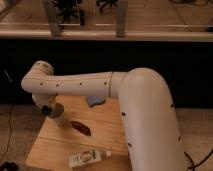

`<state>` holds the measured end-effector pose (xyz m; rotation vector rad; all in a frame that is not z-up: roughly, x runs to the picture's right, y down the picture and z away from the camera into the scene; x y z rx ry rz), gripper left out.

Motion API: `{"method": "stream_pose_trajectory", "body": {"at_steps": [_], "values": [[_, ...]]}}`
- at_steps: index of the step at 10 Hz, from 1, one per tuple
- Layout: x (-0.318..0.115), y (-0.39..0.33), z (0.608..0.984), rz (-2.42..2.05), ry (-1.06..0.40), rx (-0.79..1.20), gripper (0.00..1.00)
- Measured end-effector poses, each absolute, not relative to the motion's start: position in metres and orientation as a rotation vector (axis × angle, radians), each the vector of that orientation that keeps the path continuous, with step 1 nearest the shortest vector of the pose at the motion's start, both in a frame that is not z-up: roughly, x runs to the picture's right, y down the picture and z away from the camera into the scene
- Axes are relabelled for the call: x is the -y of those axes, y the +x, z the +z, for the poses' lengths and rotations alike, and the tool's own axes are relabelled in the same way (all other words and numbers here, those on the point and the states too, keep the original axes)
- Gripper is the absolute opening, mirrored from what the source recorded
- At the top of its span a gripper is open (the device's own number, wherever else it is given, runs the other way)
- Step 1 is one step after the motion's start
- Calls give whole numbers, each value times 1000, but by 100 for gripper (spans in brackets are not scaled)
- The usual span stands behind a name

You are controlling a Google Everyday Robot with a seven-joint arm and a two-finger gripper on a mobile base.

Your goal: Place the eraser in the ceramic cup

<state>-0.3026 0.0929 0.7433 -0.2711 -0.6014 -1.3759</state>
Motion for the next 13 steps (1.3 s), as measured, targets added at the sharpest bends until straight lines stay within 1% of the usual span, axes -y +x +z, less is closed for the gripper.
{"method": "stream_pose_trajectory", "body": {"at_steps": [3, 8, 13], "values": [[-88, -308, 735, -1349, -245, 563, 0], [-81, -319, 719, -1201, -245, 500, 0], [-81, -315, 711, -1058, -189, 602, 0]]}}
